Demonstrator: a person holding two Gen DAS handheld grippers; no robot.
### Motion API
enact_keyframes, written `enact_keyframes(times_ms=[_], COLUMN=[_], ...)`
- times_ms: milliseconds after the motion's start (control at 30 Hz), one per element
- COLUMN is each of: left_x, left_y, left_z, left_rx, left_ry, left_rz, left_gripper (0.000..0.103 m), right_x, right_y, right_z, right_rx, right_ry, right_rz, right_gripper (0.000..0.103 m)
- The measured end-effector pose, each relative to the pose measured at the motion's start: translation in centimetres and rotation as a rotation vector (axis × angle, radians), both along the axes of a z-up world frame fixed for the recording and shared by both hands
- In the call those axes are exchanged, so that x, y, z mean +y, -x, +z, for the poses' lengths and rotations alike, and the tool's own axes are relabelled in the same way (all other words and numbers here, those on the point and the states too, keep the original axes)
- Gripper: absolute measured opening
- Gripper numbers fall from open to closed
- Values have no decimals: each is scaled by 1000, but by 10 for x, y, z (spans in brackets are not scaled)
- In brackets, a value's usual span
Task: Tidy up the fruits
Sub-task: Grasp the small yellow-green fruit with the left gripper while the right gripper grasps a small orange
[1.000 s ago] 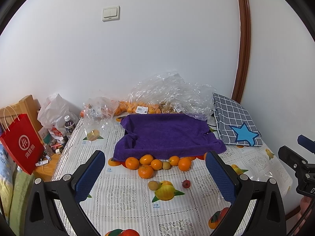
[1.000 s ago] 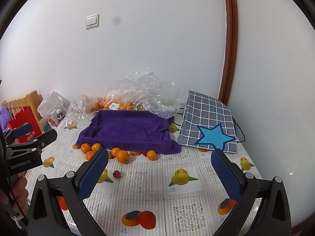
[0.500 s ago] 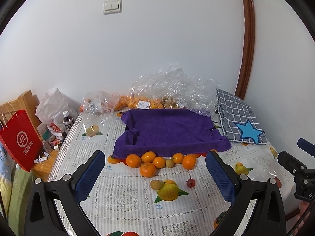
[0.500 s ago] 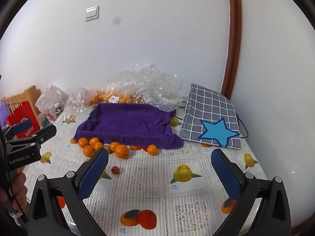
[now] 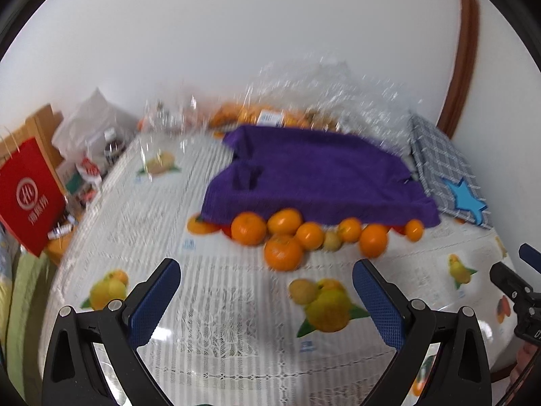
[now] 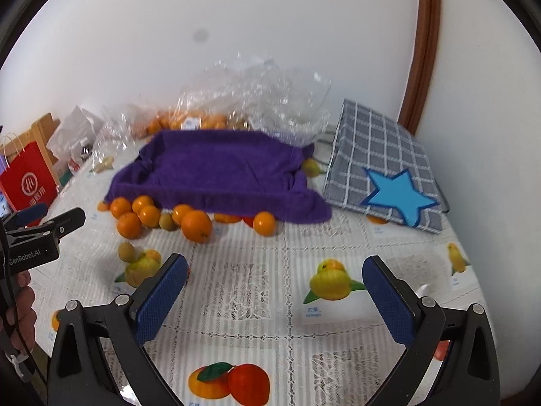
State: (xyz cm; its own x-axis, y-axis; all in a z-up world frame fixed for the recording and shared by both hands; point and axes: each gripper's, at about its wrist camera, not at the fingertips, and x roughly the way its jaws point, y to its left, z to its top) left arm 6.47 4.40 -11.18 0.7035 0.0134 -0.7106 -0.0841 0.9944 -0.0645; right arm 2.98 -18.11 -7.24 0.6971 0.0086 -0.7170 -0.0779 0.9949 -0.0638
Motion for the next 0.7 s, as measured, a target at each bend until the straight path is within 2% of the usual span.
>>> enact_keyframes(times_ms=[167,400,433,500,567,700], left_x=[3,-9,-11,-16,-20,-22], left_y=[-14,-21,-23,-23,-25,-26], left_z=[-32,-57,-59,-65,-70,-76], left_rx=[68,103,106,109,112,90], left_ry=[21,57,69,86,84,74], left_rz=[-12,-74,-86,-107,-111,-126], left_gripper=[95,84,79,70,54,29], right_x=[-1,-2,-4,-7,-11,-17], right_y=[-18,-35,-37,-40,-44,-50], right_z=[-32,-66,-69,-75,-81,-88], right_rx=[49,89,98,125,141,135], right_ry=[-8,9,-3,-26,-51,-95], right_rz=[-8,-10,-10,-6,-2,-5], right_gripper=[95,82,80,70,61,57])
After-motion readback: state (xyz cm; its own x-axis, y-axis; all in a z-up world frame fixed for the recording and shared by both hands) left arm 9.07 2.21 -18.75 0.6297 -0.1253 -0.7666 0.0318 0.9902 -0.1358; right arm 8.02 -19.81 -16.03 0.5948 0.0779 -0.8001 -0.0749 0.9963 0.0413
